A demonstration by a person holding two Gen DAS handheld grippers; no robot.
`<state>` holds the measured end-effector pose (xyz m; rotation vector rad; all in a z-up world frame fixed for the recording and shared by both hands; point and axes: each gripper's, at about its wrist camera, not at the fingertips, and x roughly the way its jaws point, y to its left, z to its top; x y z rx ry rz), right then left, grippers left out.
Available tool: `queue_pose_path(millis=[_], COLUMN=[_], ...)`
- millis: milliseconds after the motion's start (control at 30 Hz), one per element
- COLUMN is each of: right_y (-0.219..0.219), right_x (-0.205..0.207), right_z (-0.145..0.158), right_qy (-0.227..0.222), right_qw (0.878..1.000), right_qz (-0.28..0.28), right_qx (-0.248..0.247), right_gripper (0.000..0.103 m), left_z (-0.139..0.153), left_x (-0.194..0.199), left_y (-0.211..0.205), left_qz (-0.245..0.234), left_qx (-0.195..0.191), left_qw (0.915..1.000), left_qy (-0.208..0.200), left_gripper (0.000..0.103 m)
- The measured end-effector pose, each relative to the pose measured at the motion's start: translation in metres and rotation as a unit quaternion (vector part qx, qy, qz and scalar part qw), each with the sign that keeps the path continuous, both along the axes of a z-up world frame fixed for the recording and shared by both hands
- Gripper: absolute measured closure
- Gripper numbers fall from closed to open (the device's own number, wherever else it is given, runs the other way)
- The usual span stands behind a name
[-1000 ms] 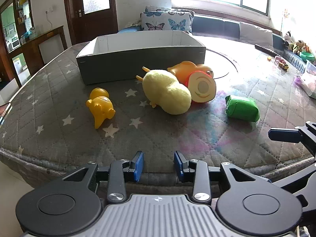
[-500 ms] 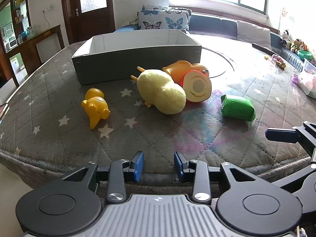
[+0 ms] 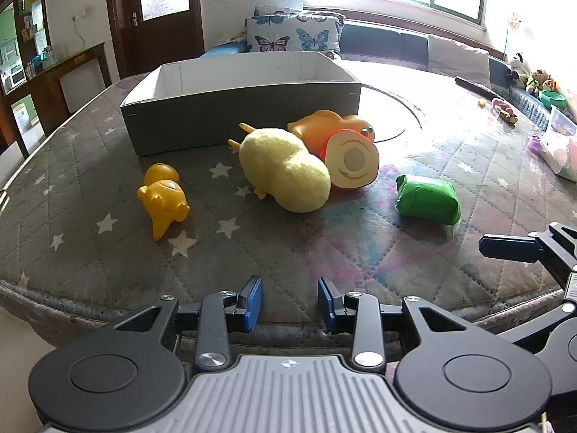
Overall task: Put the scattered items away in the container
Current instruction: 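Move the left gripper toward the green soft block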
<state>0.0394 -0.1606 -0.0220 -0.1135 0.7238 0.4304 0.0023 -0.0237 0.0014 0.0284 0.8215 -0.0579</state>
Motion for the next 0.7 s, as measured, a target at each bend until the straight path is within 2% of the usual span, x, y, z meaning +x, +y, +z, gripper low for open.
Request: queue_pose_path(millis=[700], right_y=[-0.007], right_x=[0.009], right_z=[0.003], right_qy=[-0.006], right_qw=[1.000], right_qz=[-0.010], right_qx=[0.005], right_gripper=[0.002], left_z=[0.003], left_x=[0.016], left_y=[-0.006], left_qz=[-0.015], left_qx=[-0.012], left_qw=[0.9998], left_qy=[0.011], left_gripper=[0.066])
